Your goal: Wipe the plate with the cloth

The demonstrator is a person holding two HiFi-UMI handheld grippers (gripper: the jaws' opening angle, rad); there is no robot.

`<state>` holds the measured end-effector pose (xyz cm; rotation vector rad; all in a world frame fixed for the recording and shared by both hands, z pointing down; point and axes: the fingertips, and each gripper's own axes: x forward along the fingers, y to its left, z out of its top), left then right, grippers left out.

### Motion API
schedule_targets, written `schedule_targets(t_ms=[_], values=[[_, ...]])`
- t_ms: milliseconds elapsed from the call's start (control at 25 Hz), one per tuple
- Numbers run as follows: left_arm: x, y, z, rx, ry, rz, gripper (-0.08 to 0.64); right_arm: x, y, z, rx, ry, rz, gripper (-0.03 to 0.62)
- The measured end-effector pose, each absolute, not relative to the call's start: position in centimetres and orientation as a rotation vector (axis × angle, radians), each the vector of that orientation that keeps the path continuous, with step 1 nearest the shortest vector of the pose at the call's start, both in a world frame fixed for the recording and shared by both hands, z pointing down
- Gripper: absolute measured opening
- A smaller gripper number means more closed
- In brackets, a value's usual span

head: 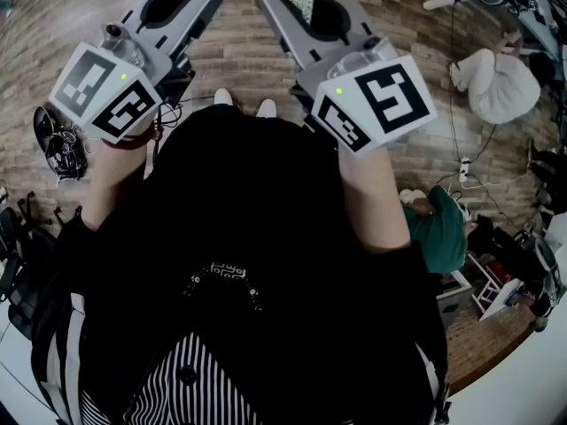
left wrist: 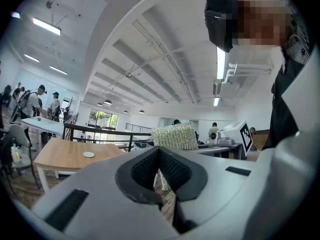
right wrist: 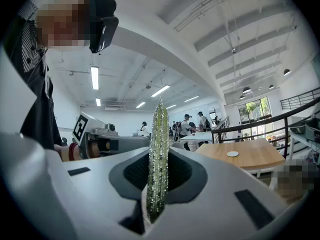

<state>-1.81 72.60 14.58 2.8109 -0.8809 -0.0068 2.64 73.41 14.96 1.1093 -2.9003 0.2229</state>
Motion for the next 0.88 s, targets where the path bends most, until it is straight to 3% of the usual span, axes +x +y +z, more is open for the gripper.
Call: schedule_targets(t_ms=[600,880], values=[[1.9,74.2,14.9,2.906,-0.708,0.018,-0.006,5.7,73.9,15.6,1.010,-2.975,0.283,0.051],[-2.2,71.2,15.8,2.837,-0.776,0.005,-0.006,3.1,70.3,16.0,1.003,-3.004,0.352,0.051]])
